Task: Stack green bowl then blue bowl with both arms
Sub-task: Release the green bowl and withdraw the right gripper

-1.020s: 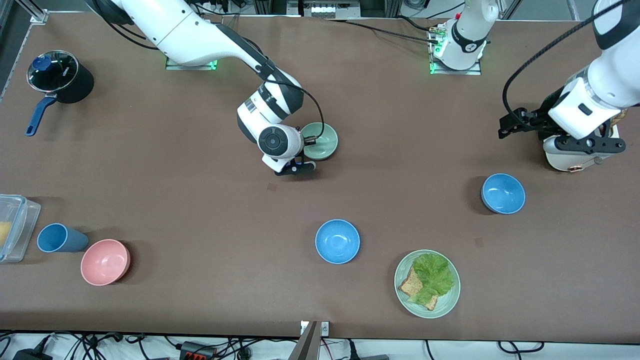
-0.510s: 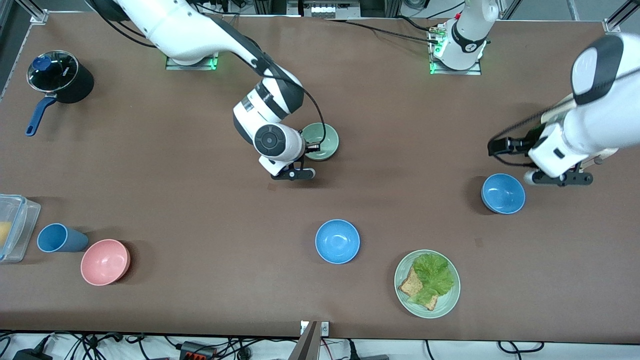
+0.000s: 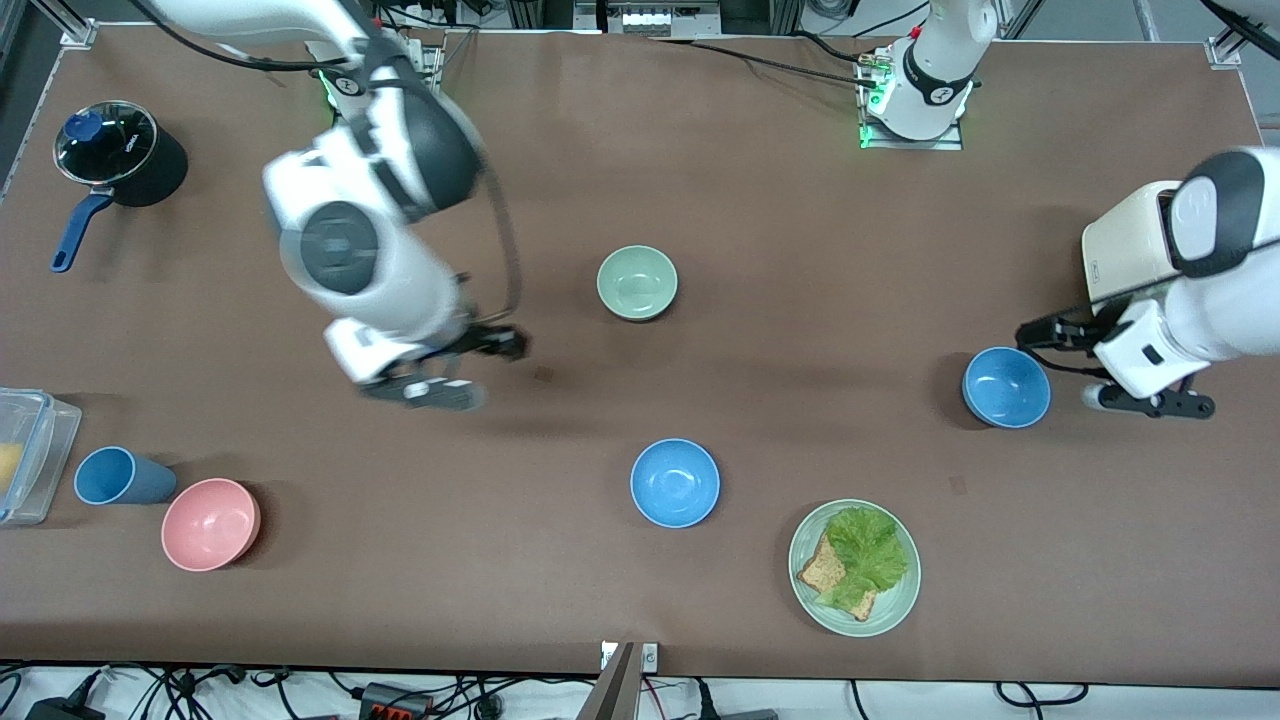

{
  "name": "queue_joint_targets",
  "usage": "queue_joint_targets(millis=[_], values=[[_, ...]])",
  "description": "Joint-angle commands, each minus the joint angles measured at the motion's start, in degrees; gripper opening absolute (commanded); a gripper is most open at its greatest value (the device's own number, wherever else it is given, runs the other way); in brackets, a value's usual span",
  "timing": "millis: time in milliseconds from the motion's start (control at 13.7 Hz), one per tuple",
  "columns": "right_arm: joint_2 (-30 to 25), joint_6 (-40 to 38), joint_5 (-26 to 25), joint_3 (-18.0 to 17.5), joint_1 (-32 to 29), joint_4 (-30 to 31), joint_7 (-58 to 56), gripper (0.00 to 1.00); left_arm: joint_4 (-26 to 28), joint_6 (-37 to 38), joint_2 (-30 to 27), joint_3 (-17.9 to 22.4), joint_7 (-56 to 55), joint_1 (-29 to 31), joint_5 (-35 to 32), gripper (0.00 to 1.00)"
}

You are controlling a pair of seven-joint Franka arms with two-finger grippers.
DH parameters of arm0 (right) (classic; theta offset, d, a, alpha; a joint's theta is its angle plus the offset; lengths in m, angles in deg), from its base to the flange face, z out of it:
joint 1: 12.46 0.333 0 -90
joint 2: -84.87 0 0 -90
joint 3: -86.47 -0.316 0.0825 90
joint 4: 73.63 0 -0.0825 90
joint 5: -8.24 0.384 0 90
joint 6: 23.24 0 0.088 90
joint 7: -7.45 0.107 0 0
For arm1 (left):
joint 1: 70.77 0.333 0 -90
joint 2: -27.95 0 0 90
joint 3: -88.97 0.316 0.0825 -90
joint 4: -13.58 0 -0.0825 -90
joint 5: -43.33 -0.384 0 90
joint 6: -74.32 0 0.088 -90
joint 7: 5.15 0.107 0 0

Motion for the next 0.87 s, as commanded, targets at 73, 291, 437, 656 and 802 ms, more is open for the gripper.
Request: queue_joint_targets(millis=[73, 291, 437, 656, 802], values=[[-2.53, -2.03, -1.65, -0.22, -8.48, -0.21, -1.38, 1.0, -1.2, -4.35, 5.57, -0.29, 3.53, 1.43, -5.53, 1.0], [-3.67, -3.36, -1.13, -0.13, -13.06, -0.21, -7.97, 1.0, -0.85, -9.61, 9.51, -0.29, 8.97, 4.5, -5.53, 1.0], [-6.56, -2.83, -0.59, 0.74, -14.48, 0.84, -12.97, 1.0, -0.77, -12.69, 11.98, -0.29, 10.03, 5.74, -5.53, 0.99], [-10.34, -2.83, 0.98, 6.97, -14.22, 1.11, -21.48, 1.0, 5.79, -22.78, 11.91, -0.29, 13.55, 8.2, -5.53, 0.98], [-11.85, -3.36, 5.89, 13.11, -13.26, 1.11, -28.35, 1.0, 7.05, -23.78, 11.46, -0.29, 13.55, 8.38, -5.53, 0.98]])
